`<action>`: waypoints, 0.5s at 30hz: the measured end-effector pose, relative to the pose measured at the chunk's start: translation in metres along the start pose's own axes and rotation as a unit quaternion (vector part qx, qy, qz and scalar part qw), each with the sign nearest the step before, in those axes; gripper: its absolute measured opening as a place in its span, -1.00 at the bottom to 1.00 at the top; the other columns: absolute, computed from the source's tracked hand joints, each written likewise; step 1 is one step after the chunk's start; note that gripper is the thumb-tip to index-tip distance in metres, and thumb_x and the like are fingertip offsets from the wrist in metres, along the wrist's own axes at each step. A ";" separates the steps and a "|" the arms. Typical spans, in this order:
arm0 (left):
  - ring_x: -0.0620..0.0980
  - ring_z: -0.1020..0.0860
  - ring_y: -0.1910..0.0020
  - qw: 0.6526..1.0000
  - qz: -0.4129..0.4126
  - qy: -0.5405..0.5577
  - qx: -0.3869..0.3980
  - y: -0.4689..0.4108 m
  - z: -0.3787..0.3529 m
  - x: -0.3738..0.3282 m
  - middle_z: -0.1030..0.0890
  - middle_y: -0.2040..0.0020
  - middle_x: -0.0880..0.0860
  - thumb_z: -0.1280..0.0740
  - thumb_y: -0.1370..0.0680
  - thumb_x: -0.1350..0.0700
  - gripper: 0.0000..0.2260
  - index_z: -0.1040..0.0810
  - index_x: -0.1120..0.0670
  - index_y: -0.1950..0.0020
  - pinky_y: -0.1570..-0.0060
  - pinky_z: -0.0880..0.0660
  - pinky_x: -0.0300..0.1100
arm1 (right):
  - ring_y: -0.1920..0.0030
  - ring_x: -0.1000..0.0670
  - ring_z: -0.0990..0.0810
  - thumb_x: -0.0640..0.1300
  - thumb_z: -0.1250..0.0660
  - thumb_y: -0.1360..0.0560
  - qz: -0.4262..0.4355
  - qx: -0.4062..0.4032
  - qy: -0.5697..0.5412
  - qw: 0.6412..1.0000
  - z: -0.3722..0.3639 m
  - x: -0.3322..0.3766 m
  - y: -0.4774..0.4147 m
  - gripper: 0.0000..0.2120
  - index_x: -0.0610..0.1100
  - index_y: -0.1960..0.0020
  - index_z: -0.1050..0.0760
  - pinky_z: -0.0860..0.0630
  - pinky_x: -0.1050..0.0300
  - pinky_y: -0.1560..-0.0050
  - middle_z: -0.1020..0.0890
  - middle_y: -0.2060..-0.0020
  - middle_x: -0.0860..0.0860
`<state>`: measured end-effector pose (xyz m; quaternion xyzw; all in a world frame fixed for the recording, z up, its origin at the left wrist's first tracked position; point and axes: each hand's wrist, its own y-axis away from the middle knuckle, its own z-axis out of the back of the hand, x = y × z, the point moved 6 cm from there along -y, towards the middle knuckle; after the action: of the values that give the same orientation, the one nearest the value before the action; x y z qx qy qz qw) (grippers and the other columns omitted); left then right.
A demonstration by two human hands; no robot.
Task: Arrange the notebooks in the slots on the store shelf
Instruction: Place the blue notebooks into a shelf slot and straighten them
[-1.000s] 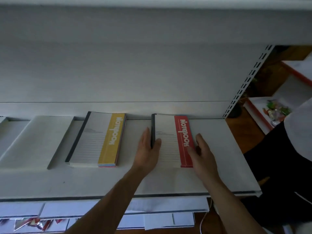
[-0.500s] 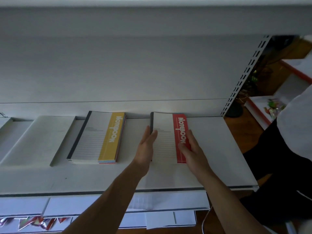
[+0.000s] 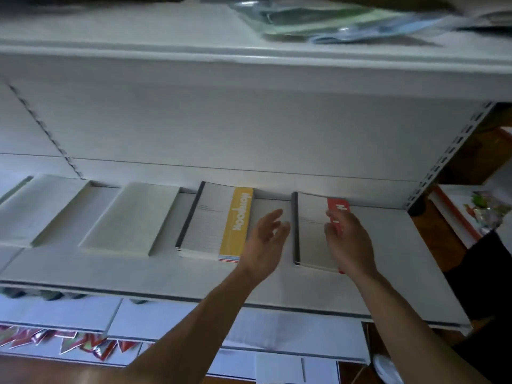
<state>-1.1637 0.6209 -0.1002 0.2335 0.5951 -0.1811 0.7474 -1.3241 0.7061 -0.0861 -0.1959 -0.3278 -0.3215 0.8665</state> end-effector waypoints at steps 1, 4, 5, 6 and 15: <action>-0.28 -0.52 -0.05 1.000 -0.009 -0.015 -0.010 0.007 0.023 0.000 -0.57 -0.16 -0.07 -0.30 -0.60 0.04 -0.71 -0.51 0.01 -0.32 0.03 -0.36 -0.55 | -0.26 -0.06 -0.49 -0.21 -0.25 -0.55 0.021 0.014 0.002 1.000 -0.015 0.019 0.002 -0.70 -0.13 -0.27 -0.51 -0.29 0.28 -0.13 -0.55 -0.26 -0.06; -0.21 -0.59 0.02 0.991 -0.025 -0.122 -0.055 0.034 0.110 0.006 -0.65 0.00 -0.13 -0.31 -0.59 -0.03 -0.81 -0.61 -0.05 -0.15 0.03 -0.44 -0.37 | -0.27 -0.06 -0.50 -0.20 -0.27 -0.54 0.081 0.057 0.010 0.995 -0.072 0.089 0.015 -0.71 -0.13 -0.25 -0.53 -0.34 0.21 -0.20 -0.57 -0.24 -0.05; -0.17 -0.60 0.01 0.983 -0.020 -0.170 -0.072 0.046 0.145 0.008 -0.65 0.02 -0.14 -0.29 -0.59 -0.05 -0.82 -0.61 -0.07 -0.13 0.02 -0.46 -0.31 | -0.25 -0.06 -0.52 -0.18 -0.27 -0.54 0.100 0.072 0.011 0.992 -0.093 0.115 0.022 -0.71 -0.12 -0.24 -0.53 -0.36 0.18 -0.19 -0.58 -0.23 -0.05; -0.14 -0.60 0.01 0.969 -0.010 -0.231 -0.091 0.060 0.183 0.012 -0.65 0.03 -0.15 -0.28 -0.59 -0.07 -0.82 -0.60 -0.09 -0.11 0.01 -0.45 -0.28 | -0.24 -0.06 -0.52 -0.16 -0.27 -0.54 0.115 0.092 0.012 0.989 -0.116 0.142 0.030 -0.71 -0.10 -0.25 -0.53 -0.37 0.18 -0.17 -0.57 -0.23 -0.04; 0.05 -0.57 -0.10 0.803 0.156 -0.518 -0.251 0.233 0.506 0.069 -0.61 -0.11 -0.07 -0.16 -0.58 -0.13 -0.73 -0.53 -0.05 -0.13 0.04 -0.48 -0.12 | -0.19 -0.10 -0.50 -0.04 -0.21 -0.55 0.304 0.259 0.084 0.913 -0.334 0.404 0.156 -0.72 -0.05 -0.23 -0.48 -0.43 0.07 -0.12 -0.53 -0.22 -0.01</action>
<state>-0.6132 0.5276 -0.0441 -0.0011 0.0998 -0.0003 0.9950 -0.8358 0.4614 -0.0627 -0.0271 -0.2503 0.0379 0.9671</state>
